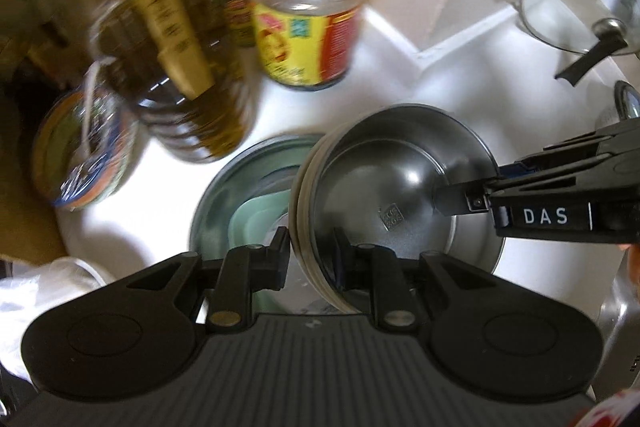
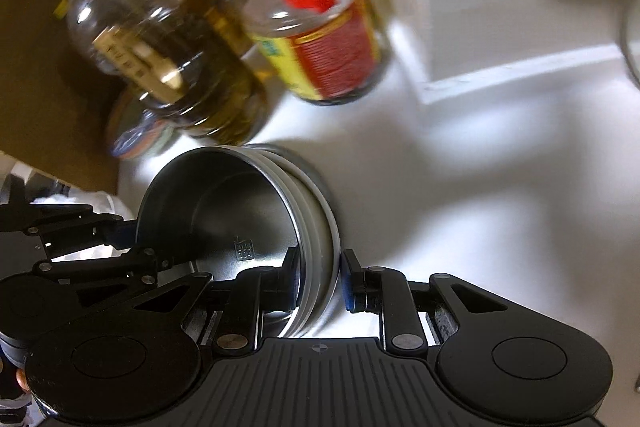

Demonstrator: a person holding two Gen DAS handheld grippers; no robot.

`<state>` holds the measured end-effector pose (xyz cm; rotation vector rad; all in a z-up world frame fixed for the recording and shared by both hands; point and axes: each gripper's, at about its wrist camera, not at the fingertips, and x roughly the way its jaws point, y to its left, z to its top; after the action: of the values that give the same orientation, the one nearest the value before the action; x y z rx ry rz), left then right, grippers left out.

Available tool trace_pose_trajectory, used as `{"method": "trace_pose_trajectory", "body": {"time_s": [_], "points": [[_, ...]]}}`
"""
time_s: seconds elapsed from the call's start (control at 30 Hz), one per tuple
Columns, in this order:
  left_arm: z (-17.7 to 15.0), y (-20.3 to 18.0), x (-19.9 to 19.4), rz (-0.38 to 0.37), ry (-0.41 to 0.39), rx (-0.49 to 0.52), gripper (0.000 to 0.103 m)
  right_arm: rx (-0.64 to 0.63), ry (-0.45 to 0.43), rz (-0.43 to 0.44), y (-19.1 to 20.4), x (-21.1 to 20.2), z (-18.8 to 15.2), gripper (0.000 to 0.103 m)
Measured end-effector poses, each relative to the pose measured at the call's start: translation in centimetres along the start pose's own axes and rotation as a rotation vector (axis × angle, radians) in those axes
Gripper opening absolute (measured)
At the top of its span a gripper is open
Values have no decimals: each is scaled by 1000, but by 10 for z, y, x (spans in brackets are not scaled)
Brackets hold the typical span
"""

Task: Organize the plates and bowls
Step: 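Lower the bowl stack onto the green plate in the steel tray and open the right gripper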

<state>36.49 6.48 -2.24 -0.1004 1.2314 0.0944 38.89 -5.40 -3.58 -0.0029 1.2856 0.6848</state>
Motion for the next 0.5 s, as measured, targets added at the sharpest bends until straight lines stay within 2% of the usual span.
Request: {"method": "trace_pose_trajectory", "body": {"time_s": [0.5], "points": [[-22,40,7,8,19,-76,19,-74,53,-2,38,33,5,21]]}}
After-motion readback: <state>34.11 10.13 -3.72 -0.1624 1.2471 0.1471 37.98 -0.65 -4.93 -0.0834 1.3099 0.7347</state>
